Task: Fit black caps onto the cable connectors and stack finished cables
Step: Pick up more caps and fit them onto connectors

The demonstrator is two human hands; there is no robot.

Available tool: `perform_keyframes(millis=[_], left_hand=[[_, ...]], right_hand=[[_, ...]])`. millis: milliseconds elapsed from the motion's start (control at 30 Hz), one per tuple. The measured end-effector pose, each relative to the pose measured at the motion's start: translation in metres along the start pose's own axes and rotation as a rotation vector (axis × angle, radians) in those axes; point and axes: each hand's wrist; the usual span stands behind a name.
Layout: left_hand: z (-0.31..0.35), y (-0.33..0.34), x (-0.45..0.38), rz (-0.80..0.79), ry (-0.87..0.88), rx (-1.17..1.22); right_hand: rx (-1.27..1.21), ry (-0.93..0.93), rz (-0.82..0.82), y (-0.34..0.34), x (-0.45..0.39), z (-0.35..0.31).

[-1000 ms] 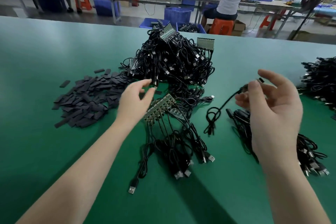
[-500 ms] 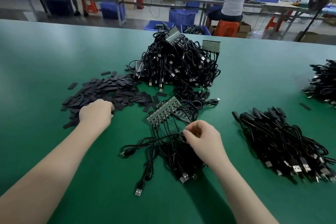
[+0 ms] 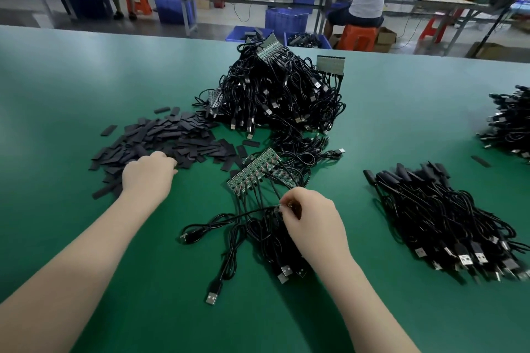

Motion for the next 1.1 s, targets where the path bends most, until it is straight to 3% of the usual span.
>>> perform_keyframes(millis=[267,500,633,767,867,933,1000,1100], left_hand=[[0.003,-0.005,0.008,0.075,-0.025,-0.059],[0.032,-0.032,0.007,0.647,0.131,0.238],[0.028,-0.033,-0.006,0.603,0.037,0.325],[0.031,-0.045,-0.009,0.655,-0.128,0.576],[0.059,-0.068,0.000,0.674,-0.002,1.034],[0.085,-0.083,0.014,0.554,0.116,1.313],[0.113,-0.091,0.029,0.412,0.214,1.443],[0.147,-0.090,0.049,0.334,0.291,1.526]], right_hand=[[-0.349,-0.050,0.348,-0.006,0.001,0.030],[-0.465,-0.064,0.371,-0.002,0.003,0.041],[-0.449,-0.057,0.331,0.001,0.002,0.044],[-0.453,-0.017,0.313,0.002,0.001,0.046],[-0.458,-0.052,0.325,0.002,0.003,0.043],[-0.479,-0.081,0.299,0.001,0.006,0.037],[-0.544,-0.076,0.226,0.000,0.009,0.032],[-0.677,-0.041,0.102,-0.001,0.011,0.027]])
Point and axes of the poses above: each hand's wrist, its own x-axis away from the middle knuckle, its own y-axis out of the palm, z = x × y, and after that the axes turned 14 degrees about y, right-handed
